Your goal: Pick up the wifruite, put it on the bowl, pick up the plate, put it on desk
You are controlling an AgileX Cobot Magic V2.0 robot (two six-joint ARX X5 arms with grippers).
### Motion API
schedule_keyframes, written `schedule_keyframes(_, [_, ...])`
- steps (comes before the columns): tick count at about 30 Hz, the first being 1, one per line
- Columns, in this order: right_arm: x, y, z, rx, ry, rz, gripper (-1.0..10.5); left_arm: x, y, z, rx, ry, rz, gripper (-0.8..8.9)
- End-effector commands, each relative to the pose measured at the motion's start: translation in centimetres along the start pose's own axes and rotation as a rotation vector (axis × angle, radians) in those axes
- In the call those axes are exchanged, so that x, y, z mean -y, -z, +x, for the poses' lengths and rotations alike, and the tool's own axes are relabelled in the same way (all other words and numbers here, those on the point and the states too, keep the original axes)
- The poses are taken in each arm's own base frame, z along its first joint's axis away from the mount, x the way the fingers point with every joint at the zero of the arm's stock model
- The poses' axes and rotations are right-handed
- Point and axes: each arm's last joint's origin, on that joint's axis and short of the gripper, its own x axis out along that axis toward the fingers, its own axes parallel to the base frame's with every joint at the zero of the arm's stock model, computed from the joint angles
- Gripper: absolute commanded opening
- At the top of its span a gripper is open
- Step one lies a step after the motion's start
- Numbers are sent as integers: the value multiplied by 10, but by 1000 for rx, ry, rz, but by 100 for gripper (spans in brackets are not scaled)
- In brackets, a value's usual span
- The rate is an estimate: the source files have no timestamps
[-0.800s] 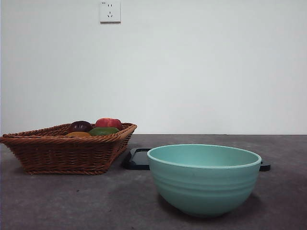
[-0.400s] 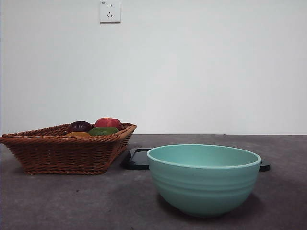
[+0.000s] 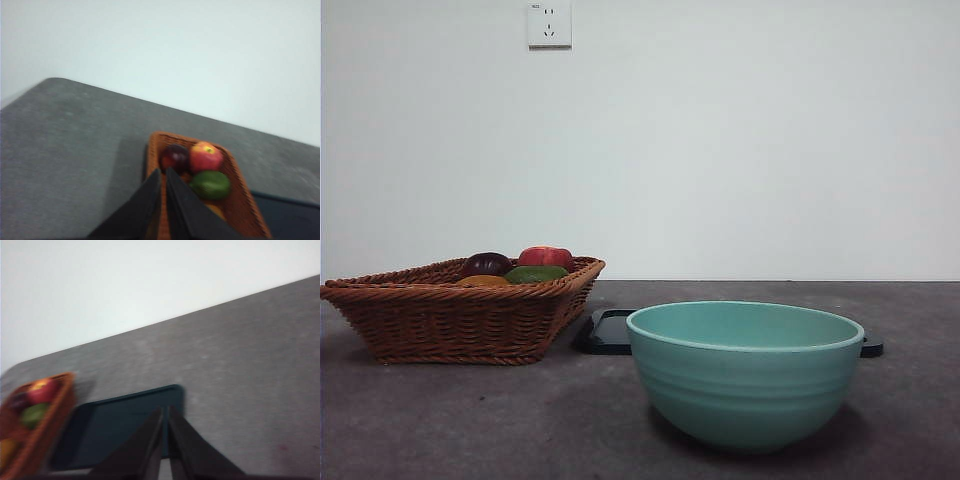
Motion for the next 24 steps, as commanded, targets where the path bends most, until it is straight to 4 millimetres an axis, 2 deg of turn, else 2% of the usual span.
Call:
schedule_keyframes(1, [-10, -16, -8, -38, -62, -1, 10, 8, -21, -6, -37, 52, 20, 16])
schedule_keyframes(10, [-31, -48, -20, -196, -187, -41, 10, 25, -58, -11, -250, 191, -7, 16])
schedule_keyframes(14, [-40, -57, -21, -224, -264, -76, 10, 30, -66, -11, -355, 246, -19, 16])
schedule_keyframes(18, [-47, -65, -20, -295, -321, -134, 10, 34, -74, -14, -383, 295, -1, 16])
schedule_keyframes(24, [-58, -70, -8, -465, -436, -194, 10, 40, -81, -20, -428, 358, 47, 16])
